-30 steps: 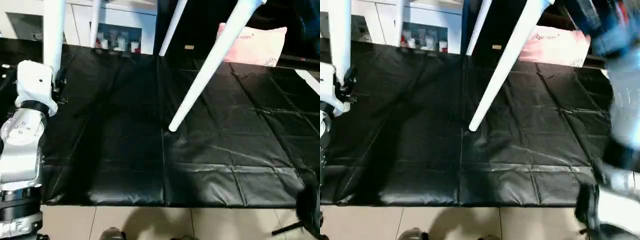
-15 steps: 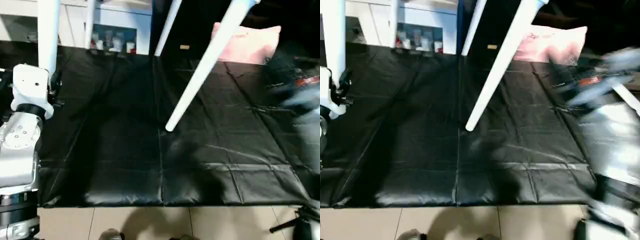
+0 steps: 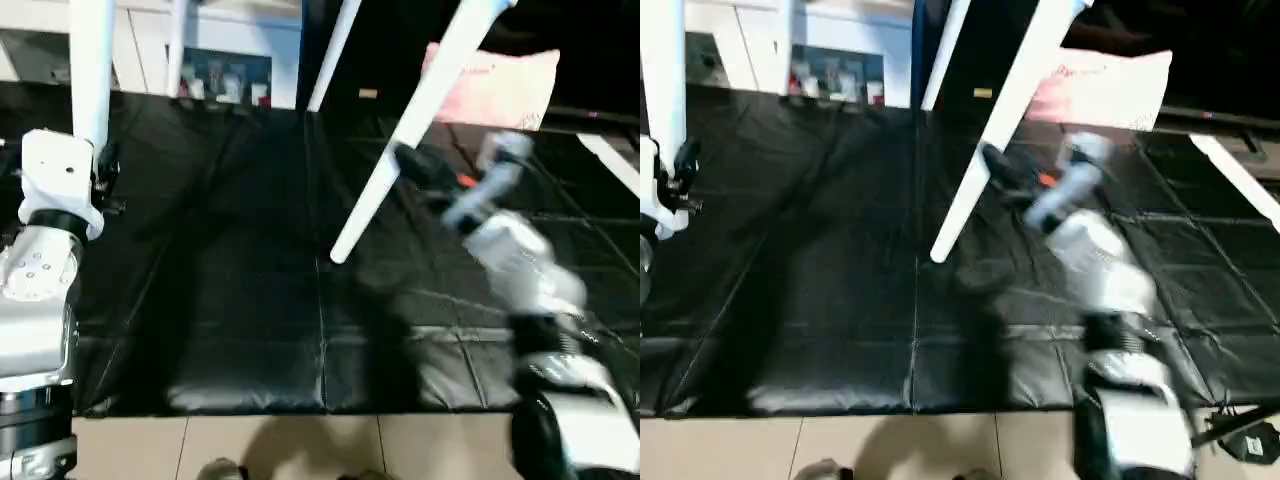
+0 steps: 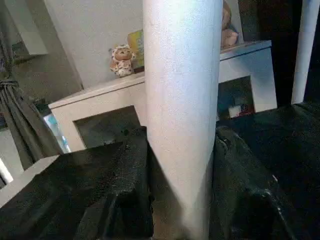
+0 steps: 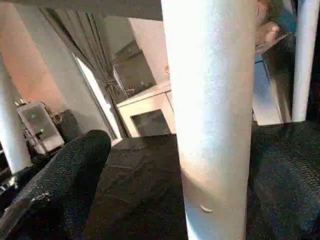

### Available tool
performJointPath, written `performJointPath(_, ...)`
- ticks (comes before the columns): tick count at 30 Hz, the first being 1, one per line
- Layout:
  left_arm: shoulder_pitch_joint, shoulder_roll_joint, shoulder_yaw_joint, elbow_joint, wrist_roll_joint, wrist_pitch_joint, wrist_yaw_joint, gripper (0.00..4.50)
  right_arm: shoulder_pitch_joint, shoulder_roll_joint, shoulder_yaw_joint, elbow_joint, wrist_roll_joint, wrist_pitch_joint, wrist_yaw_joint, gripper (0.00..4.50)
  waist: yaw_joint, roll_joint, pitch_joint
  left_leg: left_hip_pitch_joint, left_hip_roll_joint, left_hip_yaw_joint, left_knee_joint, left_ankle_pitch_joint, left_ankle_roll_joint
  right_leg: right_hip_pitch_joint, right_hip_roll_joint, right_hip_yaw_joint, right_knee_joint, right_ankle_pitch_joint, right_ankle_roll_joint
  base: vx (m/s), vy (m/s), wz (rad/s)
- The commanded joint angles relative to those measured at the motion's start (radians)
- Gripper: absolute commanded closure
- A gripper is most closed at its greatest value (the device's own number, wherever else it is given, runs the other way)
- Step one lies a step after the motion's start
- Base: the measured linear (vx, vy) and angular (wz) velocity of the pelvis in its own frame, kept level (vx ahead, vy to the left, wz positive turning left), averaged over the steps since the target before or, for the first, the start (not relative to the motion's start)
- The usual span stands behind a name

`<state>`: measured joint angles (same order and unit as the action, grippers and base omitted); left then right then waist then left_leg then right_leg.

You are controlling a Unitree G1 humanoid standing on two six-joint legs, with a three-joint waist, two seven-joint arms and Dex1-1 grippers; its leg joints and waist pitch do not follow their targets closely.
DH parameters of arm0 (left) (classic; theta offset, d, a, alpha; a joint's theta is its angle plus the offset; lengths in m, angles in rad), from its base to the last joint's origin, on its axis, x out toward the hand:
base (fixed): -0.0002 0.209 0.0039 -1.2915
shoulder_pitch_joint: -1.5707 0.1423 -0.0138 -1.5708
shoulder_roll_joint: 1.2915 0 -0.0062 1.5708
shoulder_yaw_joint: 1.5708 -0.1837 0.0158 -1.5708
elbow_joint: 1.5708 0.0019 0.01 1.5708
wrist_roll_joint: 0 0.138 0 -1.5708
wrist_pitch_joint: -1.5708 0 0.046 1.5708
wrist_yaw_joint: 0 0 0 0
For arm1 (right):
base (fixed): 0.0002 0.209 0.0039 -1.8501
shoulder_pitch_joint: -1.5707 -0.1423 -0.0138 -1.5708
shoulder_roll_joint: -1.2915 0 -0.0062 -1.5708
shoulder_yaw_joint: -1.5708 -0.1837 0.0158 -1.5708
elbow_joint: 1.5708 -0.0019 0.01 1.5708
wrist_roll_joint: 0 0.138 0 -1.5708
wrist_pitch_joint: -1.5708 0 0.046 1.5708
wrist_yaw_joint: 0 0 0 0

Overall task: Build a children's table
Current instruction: Flip table

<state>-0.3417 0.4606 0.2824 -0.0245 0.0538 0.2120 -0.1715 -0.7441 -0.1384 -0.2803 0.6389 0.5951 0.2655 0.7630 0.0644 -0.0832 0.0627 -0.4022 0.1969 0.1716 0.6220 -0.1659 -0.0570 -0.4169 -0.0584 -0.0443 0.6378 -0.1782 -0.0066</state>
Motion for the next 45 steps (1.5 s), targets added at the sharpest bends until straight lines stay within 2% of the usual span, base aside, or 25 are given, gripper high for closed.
performJointPath(1, 0.013, 0.015, -0.011, -0.045, 0.006, -0.004, -0.013, 3.0, -0.024, -0.004, 0.011, 0.059, -0.027, -0.045, 0.019, 0.0, 0.006, 0.025, -0.079, 0.032, 0.032, -0.008, -0.079, -0.196, -0.026, 0.045, -0.068, 0.033, -0.061, -0.112, -0.207, 0.0, 0.0, 0.0)
performJointPath(3, 0.014, 0.017, -0.011, -0.046, 0.006, -0.002, -0.014, 3.0, -0.043, -0.001, 0.023, 0.106, -0.055, -0.068, 0.002, 0.0, 0.006, 0.029, -0.079, 0.031, 0.031, -0.008, -0.079, -0.194, -0.025, 0.045, -0.068, 0.033, -0.06, -0.106, -0.211, 0.0, 0.0, 0.0)
performJointPath(5, 0.012, 0.018, -0.016, -0.045, 0.005, 0.002, -0.017, 3.0, -0.104, 0.006, 0.04, 0.237, -0.128, -0.137, -0.081, 0.0, 0.004, 0.032, -0.078, 0.031, 0.03, -0.007, -0.079, -0.215, -0.034, 0.043, -0.069, 0.034, -0.064, -0.131, -0.218, 0.0, 0.0, 0.0)
performJointPath(6, 0.01, 0.018, -0.019, -0.044, 0.006, 0.004, -0.018, 3.0, -0.126, 0.009, 0.042, 0.277, -0.145, -0.152, -0.113, 0.17, 0.003, 0.032, -0.077, 0.031, 0.029, -0.008, -0.08, -0.235, -0.043, 0.042, -0.07, 0.033, -0.066, -0.161, -0.218, 0.0, 0.0, 0.0)
performJointPath(7, 0.008, 0.019, -0.022, -0.043, 0.005, 0.004, -0.02, 3.0, -0.144, 0.012, 0.042, 0.311, -0.152, -0.171, -0.127, 0.35, 0.001, 0.033, -0.076, 0.033, 0.031, -0.009, -0.08, -0.255, -0.056, 0.037, -0.072, 0.032, -0.065, -0.186, -0.221, 0.0, 0.0, 0.0)
performJointPath(10, 0.005, 0.019, -0.029, -0.041, 0.005, 0.005, -0.023, 3.0, -0.173, 0.025, 0.029, 0.356, -0.131, -0.182, -0.085, 0.49, 0.002, 0.036, -0.074, 0.037, 0.031, -0.01, -0.081, -0.305, -0.063, 0.033, -0.07, 0.034, -0.07, -0.227, -0.213, 0.0, 0.0, 0.0)
performJointPath(13, 0.008, 0.019, -0.032, -0.043, 0.003, 0.006, -0.024, 3.0, -0.195, 0.036, 0.035, 0.4, -0.139, -0.202, -0.039, 0.81, 0.001, 0.035, -0.077, 0.035, 0.034, -0.011, -0.083, -0.283, -0.049, 0.039, -0.068, 0.033, -0.065, -0.167, -0.214, 0.0, 0.0, 0.0)
performJointPath(14, 0.011, 0.019, -0.031, -0.045, 0.004, 0.007, -0.023, 3.0, -0.2, 0.039, 0.032, 0.411, -0.14, -0.206, -0.023, 0.85, 0.002, 0.034, -0.08, 0.033, 0.034, -0.009, -0.079, -0.234, -0.033, 0.043, -0.068, 0.033, -0.057, -0.098, -0.232, 0.0, 0.0, 0.0)
performJointPath(16, 0.015, 0.018, -0.03, -0.046, 0.003, 0.01, -0.02, 3.0, -0.21, 0.04, 0.025, 0.429, -0.144, -0.22, -0.016, 1.03, 0.004, 0.033, -0.08, 0.033, 0.034, -0.007, -0.079, -0.209, -0.023, 0.045, -0.068, 0.032, -0.054, -0.071, -0.24, 0.0, 0.0, 0.0)
performJointPath(21, 0.031, 0.011, -0.028, -0.055, 0.002, 0.014, -0.014, 3.0, -0.214, 0.04, 0.018, 0.429, -0.135, -0.229, 0.02, 1.42, 0.004, 0.029, -0.079, 0.032, 0.035, -0.005, -0.078, -0.201, -0.013, 0.047, -0.07, 0.033, -0.055, -0.086, -0.246, 0.0, 0.0, 0.0)
performJointPath(22, 0.033, 0.01, -0.028, -0.056, 0.001, 0.014, -0.013, 3.0, -0.216, 0.039, 0.018, 0.435, -0.136, -0.234, 0.026, 1.63, 0.004, 0.028, -0.08, 0.032, 0.035, -0.005, -0.078, -0.198, -0.012, 0.047, -0.07, 0.033, -0.055, -0.086, -0.246, 0.0, 0.0, 0.0)
performJointPath(26, 0.045, 0.007, -0.027, -0.056, -0.002, 0.012, -0.007, 3.0, -0.211, 0.038, 0.012, 0.424, -0.128, -0.241, 0.048, 1.85, 0.005, 0.026, -0.082, 0.03, 0.034, -0.004, -0.075, -0.164, 0.003, 0.049, -0.07, 0.033, -0.051, -0.053, -0.25, 0.0, 0.0, 0.0)
performJointPath(36, 0.071, -0.01, -0.034, -0.047, 0.0, 0.004, 0.009, 3.0, -0.172, 0.051, 0.052, 0.372, -0.168, -0.26, 0.099, 2.7, 0.004, 0.027, -0.084, 0.032, 0.035, -0.001, -0.072, -0.111, 0.028, 0.051, -0.068, 0.032, -0.046, 0.006, -0.264, 0.0, 0.0, 0.0)
performJointPath(41, 0.084, -0.014, -0.035, -0.054, 0.0, 0.005, 0.013, 3.0, -0.16, 0.062, 0.068, 0.358, -0.187, -0.287, 0.097, 2.85, 0.004, 0.025, -0.085, 0.032, 0.036, 0.0, -0.071, -0.098, 0.035, 0.052, -0.07, 0.032, -0.045, 0.018, -0.265, 0.0, 0.0, 0.0)
performJointPath(45, 0.104, -0.017, -0.031, -0.058, 0.001, 0.003, 0.019, 3.0, -0.137, 0.078, 0.102, 0.323, -0.224, -0.327, 0.094, 2.91, 0.003, 0.023, -0.085, 0.031, 0.036, 0.0, -0.069, -0.07, 0.047, 0.054, -0.069, 0.032, -0.041, 0.042, -0.269, 0.0, 0.0, 0.0)
